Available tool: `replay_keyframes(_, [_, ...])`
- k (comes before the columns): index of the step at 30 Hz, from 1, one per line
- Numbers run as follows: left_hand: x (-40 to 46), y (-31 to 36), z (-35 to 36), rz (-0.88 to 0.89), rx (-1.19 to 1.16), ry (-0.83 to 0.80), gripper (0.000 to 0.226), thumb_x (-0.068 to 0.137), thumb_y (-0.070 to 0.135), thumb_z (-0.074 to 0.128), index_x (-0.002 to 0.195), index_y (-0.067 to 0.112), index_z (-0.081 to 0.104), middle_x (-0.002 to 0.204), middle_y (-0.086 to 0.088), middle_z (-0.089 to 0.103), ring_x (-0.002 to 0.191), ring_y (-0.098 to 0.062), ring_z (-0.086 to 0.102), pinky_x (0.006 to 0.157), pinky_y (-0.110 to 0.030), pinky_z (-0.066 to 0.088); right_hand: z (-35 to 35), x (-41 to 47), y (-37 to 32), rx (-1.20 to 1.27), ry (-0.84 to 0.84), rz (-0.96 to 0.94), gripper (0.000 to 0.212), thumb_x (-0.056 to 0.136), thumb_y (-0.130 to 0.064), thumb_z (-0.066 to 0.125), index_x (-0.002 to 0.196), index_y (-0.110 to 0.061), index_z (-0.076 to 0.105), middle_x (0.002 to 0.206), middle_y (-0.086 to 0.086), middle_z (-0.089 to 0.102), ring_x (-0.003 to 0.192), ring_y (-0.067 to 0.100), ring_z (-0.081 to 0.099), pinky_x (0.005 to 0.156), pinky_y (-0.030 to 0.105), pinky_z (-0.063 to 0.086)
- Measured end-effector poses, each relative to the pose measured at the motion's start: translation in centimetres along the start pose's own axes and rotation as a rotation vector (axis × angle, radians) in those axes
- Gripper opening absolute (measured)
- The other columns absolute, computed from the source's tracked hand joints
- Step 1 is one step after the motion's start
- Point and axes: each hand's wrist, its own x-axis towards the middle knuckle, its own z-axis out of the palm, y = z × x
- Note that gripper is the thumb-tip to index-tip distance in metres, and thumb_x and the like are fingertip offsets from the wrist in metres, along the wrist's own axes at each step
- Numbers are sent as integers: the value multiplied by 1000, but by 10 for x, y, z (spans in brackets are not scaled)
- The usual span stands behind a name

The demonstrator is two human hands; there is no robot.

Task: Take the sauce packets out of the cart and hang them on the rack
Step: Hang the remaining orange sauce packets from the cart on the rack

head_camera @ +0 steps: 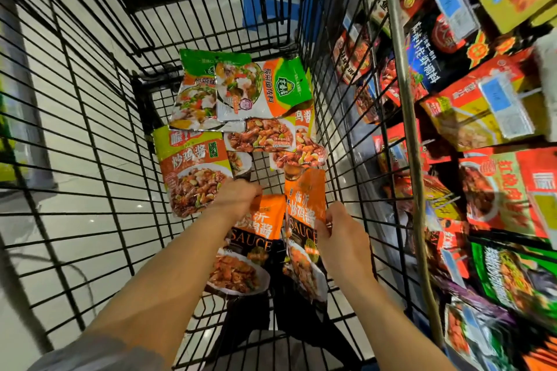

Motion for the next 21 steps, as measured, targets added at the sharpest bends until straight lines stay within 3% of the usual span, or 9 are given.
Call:
replay_keyframes(3, [-14, -1, -12, 6, 7, 27, 20, 82, 10, 56, 98, 22, 59, 92, -6, 65, 92, -27, 59, 77, -30, 40, 0, -1, 0, 30, -5, -20, 15, 94, -24, 49, 86, -14, 42, 67, -5, 46, 60, 19, 44, 52, 32, 29])
replay_keyframes(7, [-40, -2, -17, 27, 11, 128, 28, 80, 9, 57, 103, 26, 61, 100, -4, 65, 97, -28, 59, 88, -35, 45, -1, -5, -2, 55, -52, -42, 15, 93, -25, 51, 87, -13, 44, 74, 2, 53, 69, 25, 49, 61, 36, 35])
replay_keyframes(11, [-70, 1, -29, 112, -117, 177, 24, 83, 12, 59, 105, 17, 67, 101, -4, 66, 94, -19, 62, 73, -20, 40, -5, -19, -9, 70, -21, -84, 20, 92, -24, 55, 78, -15, 44, 76, 5, 58, 70, 26, 51, 59, 37, 38])
replay_keyframes(14, [-85, 2, -28, 178, -76, 226, 27, 78, 6, 62, 104, 11, 67, 105, -7, 62, 95, -24, 61, 81, -28, 46, -9, -39, -17, 128, 47, -131, 28, 88, -17, 54, 65, -24, 39, 63, -1, 49, 65, 27, 47, 56, 37, 35])
replay_keyframes(17, [-113, 0, -28, 170, 72, 250, 17, 82, 17, 52, 95, 21, 64, 98, -4, 61, 88, -24, 61, 76, -36, 49, -17, -68, -24, 246, 119, -131, 25, 85, -23, 49, 63, -23, 37, 58, -5, 39, 60, 22, 40, 57, 38, 36])
replay_keyframes(21, [-160, -3, -37, 173, 165, 332, 32, 89, 20, 55, 121, 24, 58, 129, -5, 54, 117, -28, 49, 92, -35, 42, -37, -108, -32, 250, 301, -147, 24, 89, -15, 56, 70, -16, 42, 57, -5, 40, 58, 20, 39, 55, 34, 28])
